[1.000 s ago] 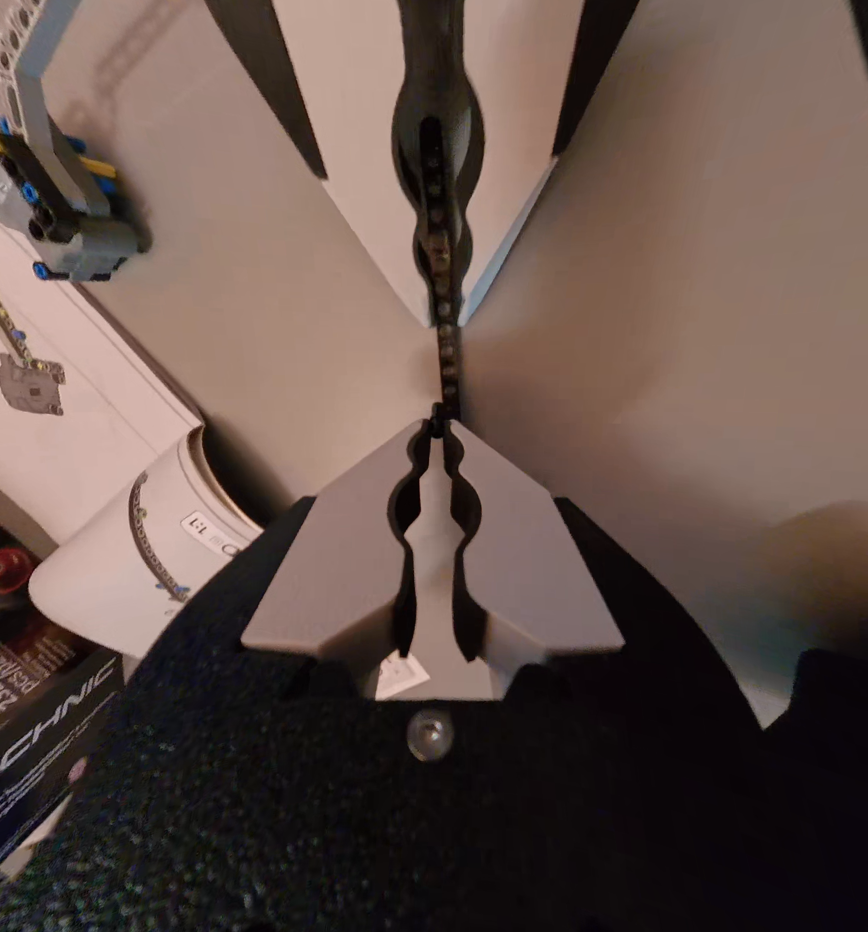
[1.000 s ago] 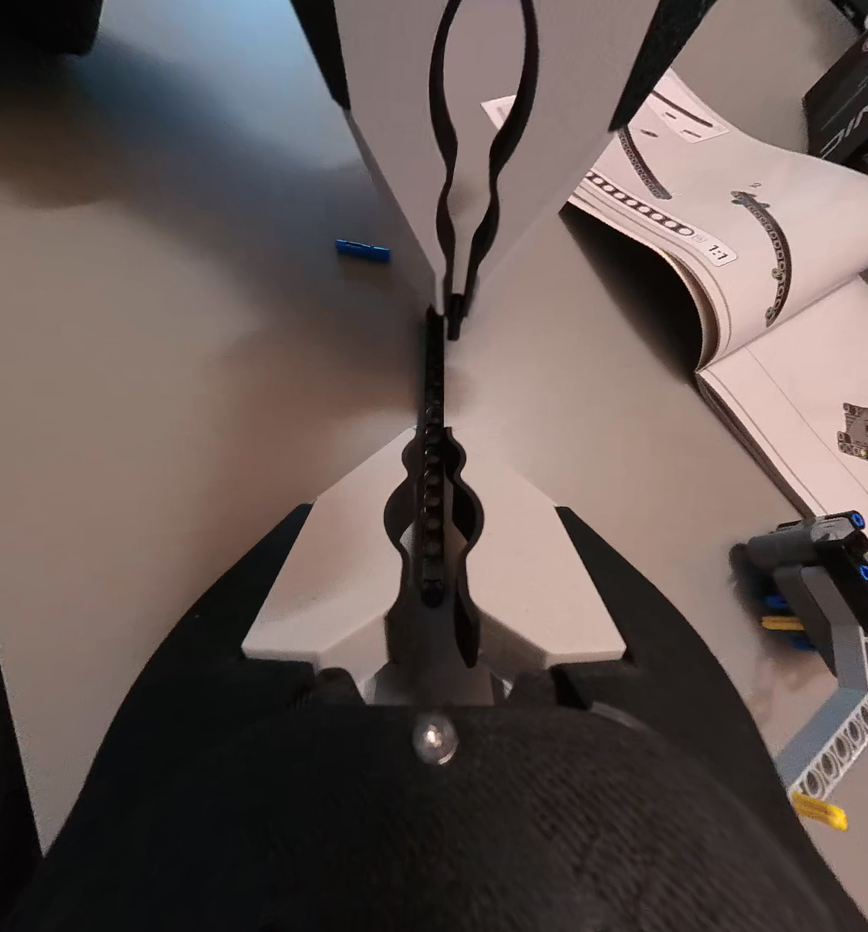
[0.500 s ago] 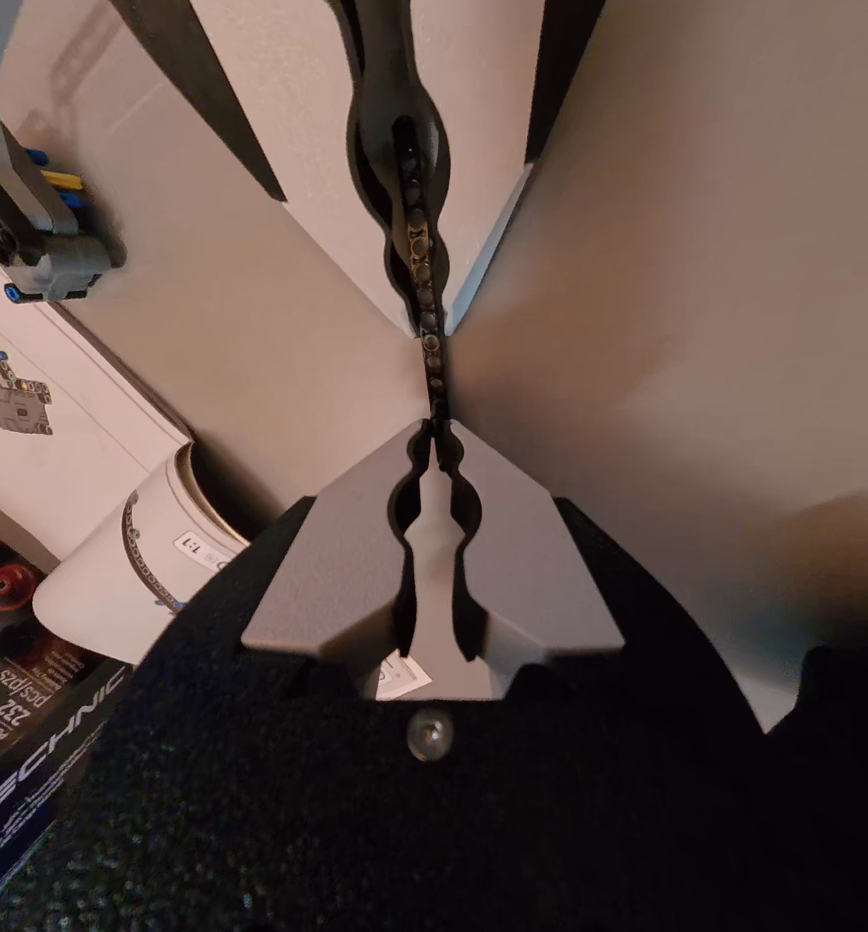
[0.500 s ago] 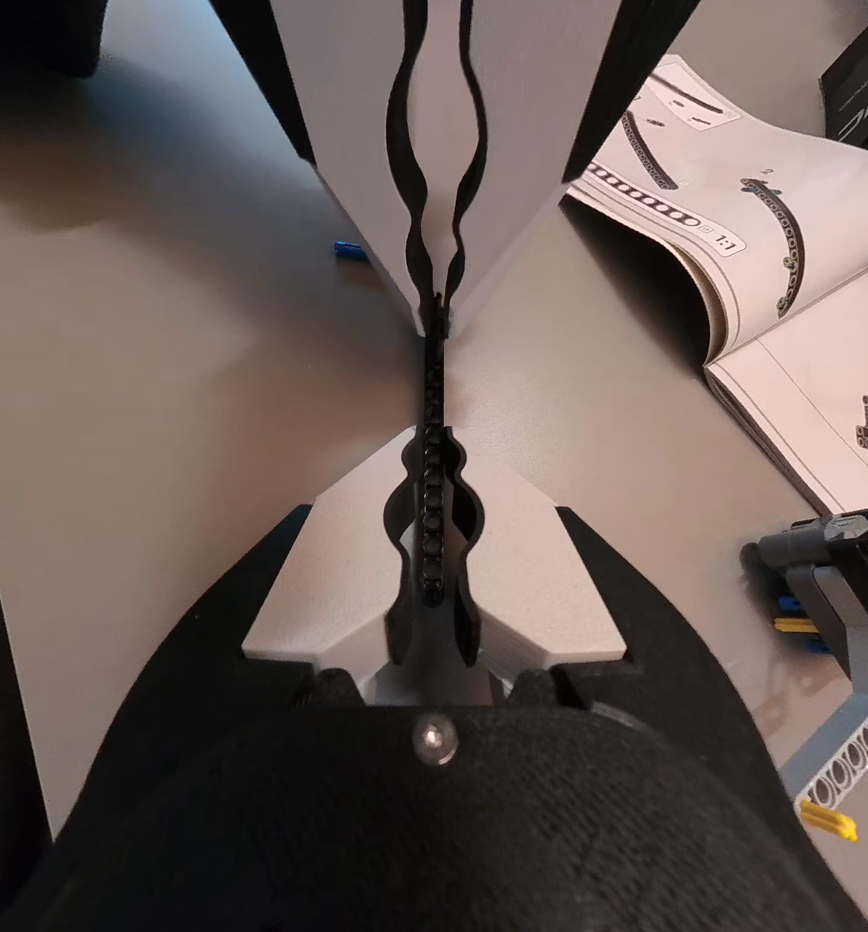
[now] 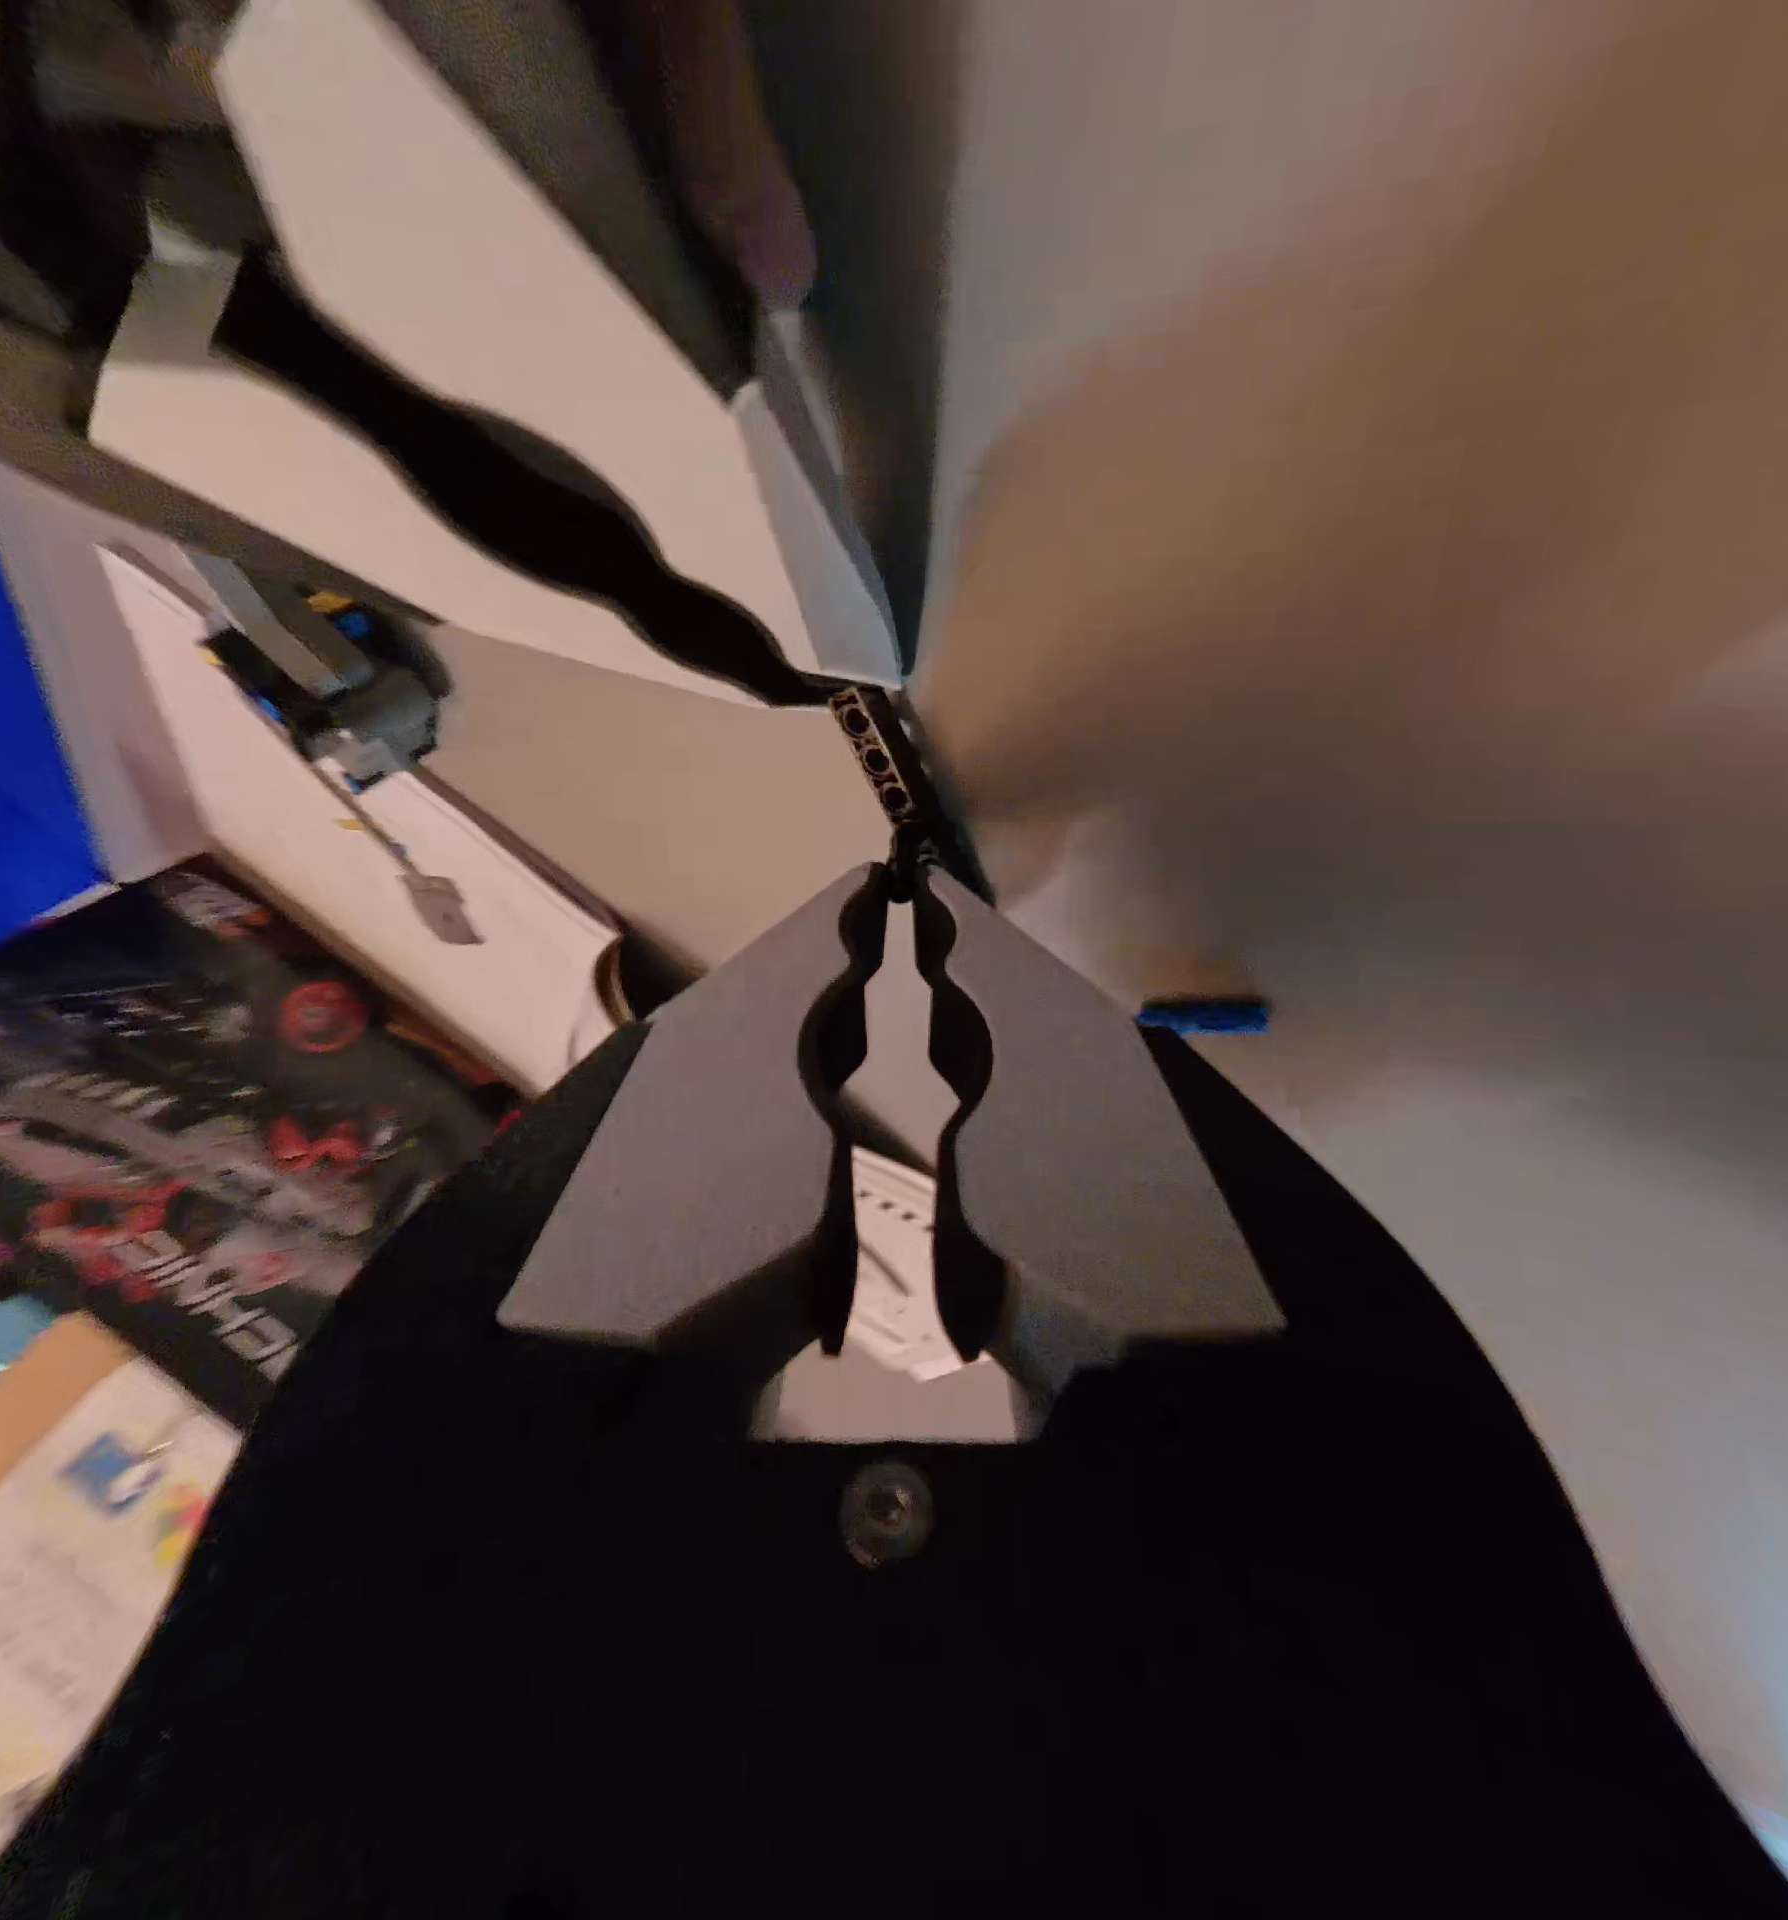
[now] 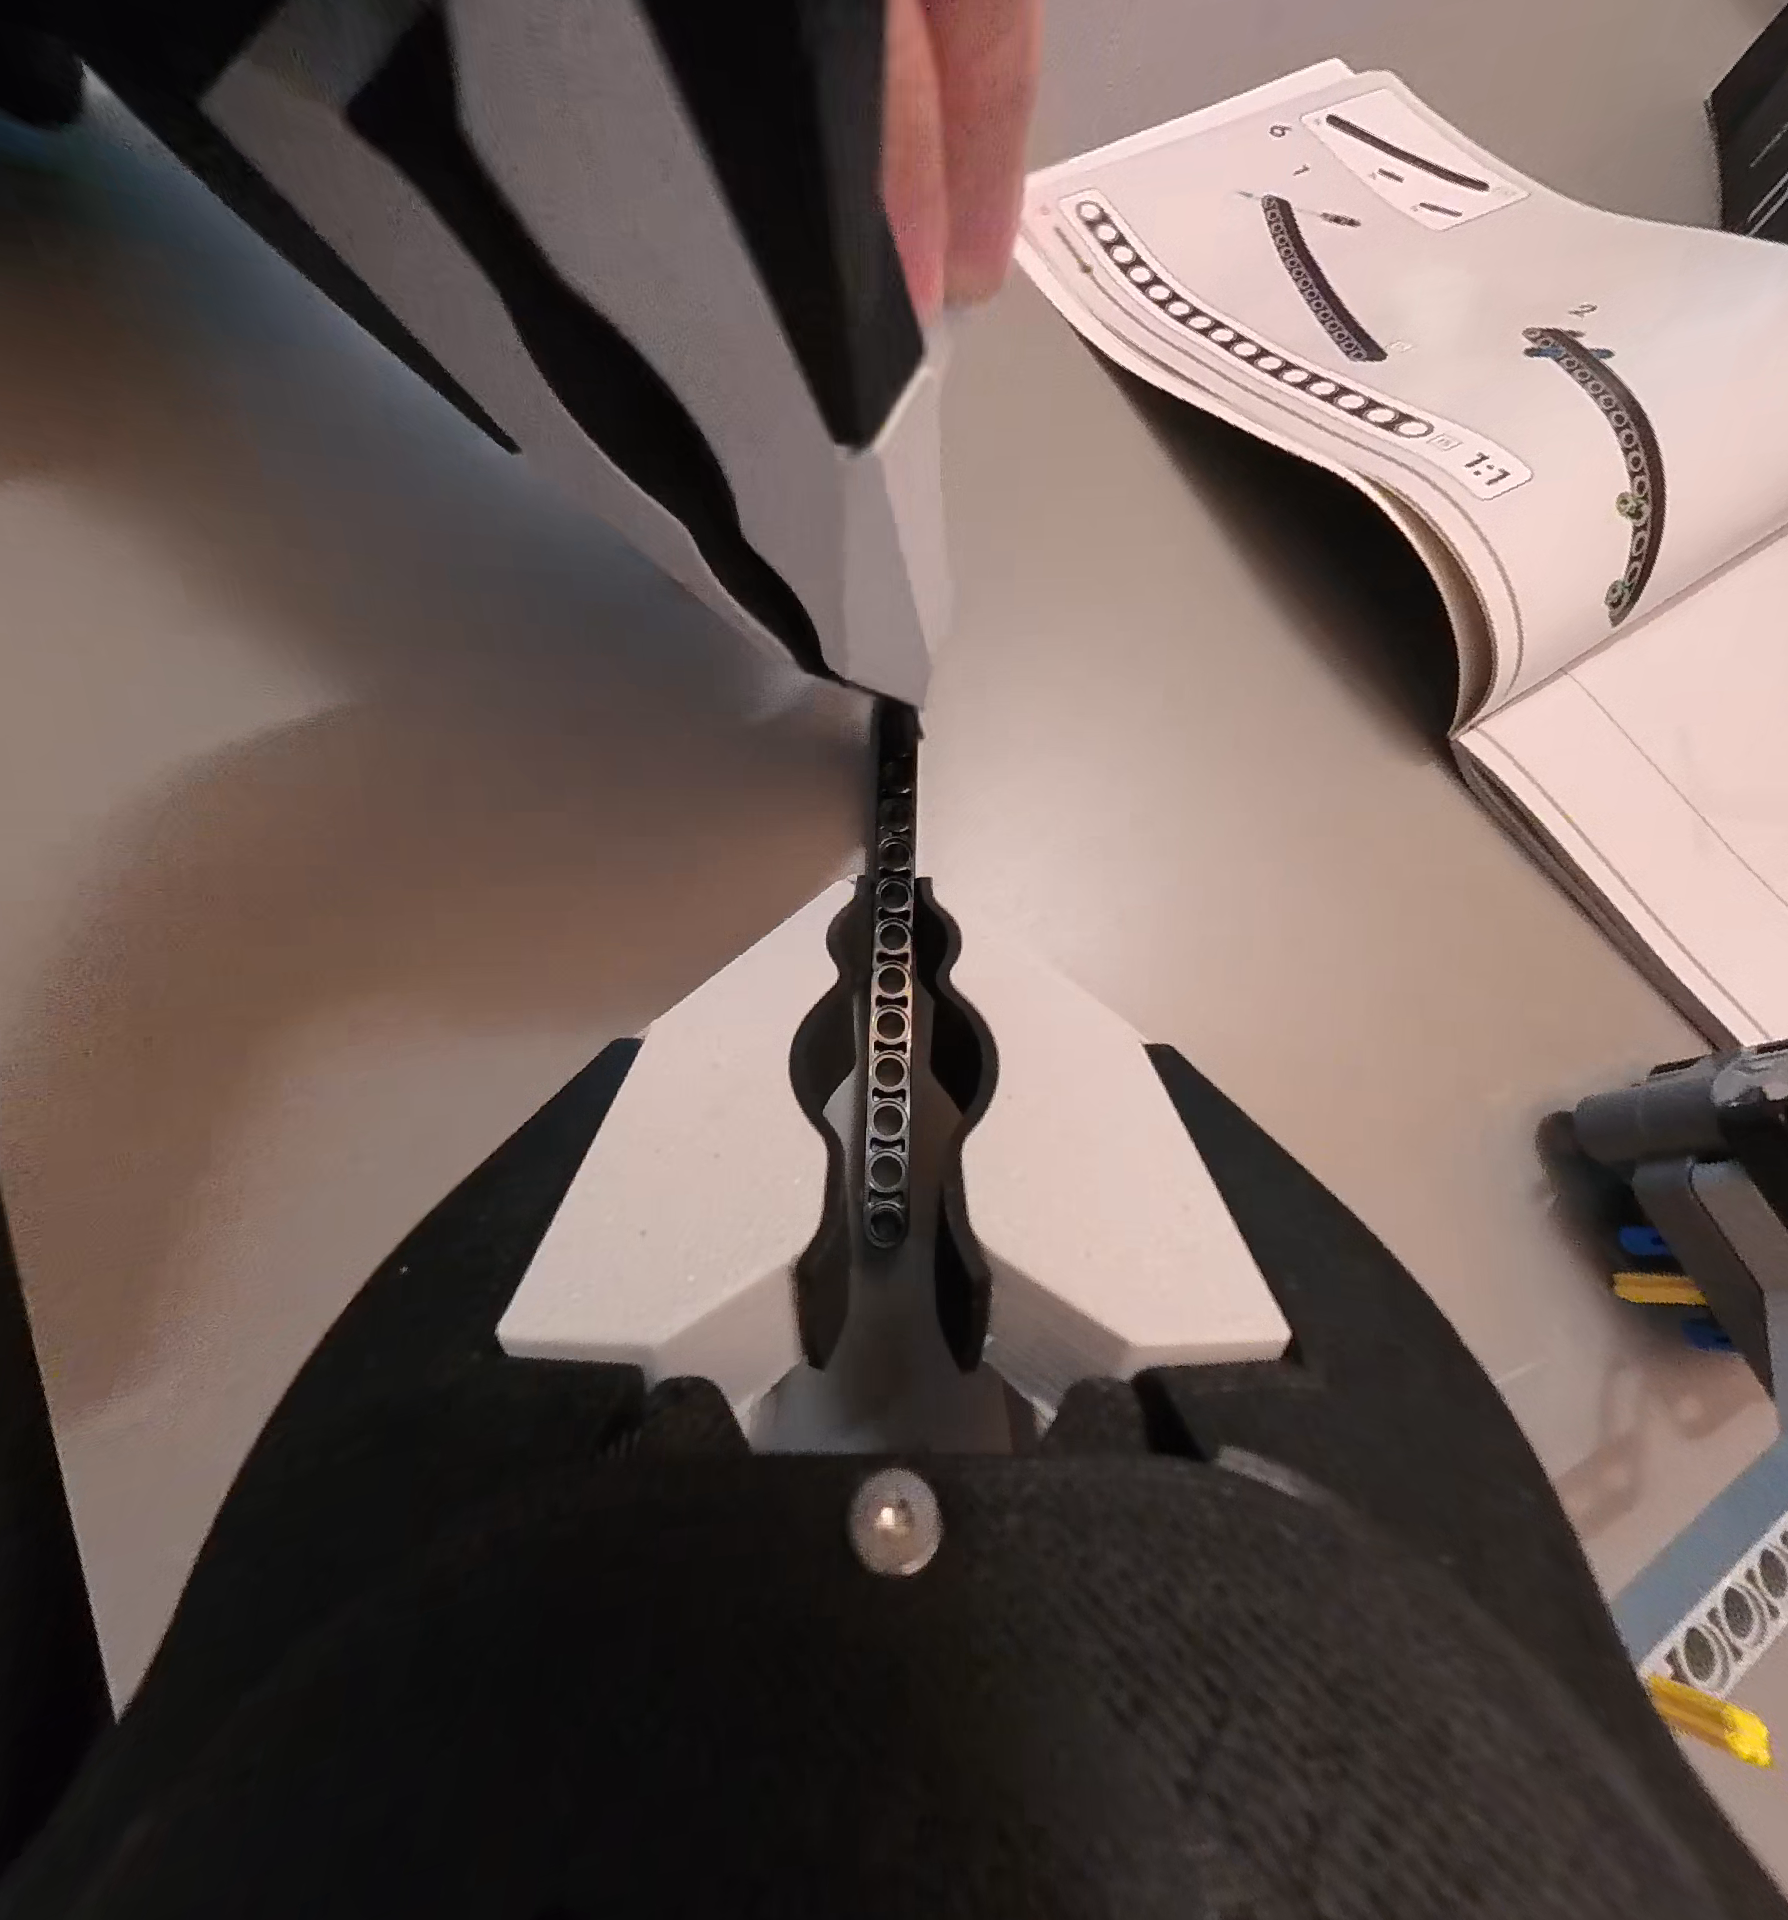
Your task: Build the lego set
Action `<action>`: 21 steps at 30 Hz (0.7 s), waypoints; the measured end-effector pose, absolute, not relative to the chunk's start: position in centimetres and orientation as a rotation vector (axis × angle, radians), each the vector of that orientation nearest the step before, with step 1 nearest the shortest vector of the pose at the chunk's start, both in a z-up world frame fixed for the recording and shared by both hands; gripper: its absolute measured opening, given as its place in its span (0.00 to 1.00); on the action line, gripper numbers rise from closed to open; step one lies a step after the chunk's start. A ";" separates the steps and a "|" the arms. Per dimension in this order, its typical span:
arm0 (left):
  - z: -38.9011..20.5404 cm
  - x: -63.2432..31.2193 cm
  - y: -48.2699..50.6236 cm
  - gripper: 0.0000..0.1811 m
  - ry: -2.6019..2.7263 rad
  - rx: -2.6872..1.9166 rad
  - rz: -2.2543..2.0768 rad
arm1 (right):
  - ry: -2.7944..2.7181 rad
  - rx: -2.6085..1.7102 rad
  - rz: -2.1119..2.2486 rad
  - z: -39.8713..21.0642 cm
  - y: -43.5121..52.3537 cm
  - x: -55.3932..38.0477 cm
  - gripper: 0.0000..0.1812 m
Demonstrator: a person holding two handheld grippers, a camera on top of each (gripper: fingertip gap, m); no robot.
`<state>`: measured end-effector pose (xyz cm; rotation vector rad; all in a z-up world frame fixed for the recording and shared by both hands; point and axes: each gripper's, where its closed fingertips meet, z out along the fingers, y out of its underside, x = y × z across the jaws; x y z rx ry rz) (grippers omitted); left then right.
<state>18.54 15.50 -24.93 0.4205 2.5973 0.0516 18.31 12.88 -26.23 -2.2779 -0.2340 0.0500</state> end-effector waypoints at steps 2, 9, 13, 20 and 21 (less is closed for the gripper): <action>-24.9 18.8 15.9 0.01 2.502 0.512 0.156 | -0.234 -2.278 0.049 -26.2 12.9 18.3 0.03; -23.9 19.2 15.0 0.01 2.325 0.662 0.179 | -0.231 -2.278 0.058 -26.2 12.9 18.3 0.03; -24.4 18.7 15.0 0.01 2.370 0.775 0.208 | -0.244 -2.278 0.067 -26.2 12.9 18.3 0.03; -24.9 18.0 15.5 0.01 2.454 0.897 0.254 | -0.298 -2.272 0.111 -26.2 12.8 18.2 0.03; -24.8 18.0 15.4 0.01 2.450 0.921 0.262 | -0.299 -2.273 0.118 -26.2 12.8 18.2 0.03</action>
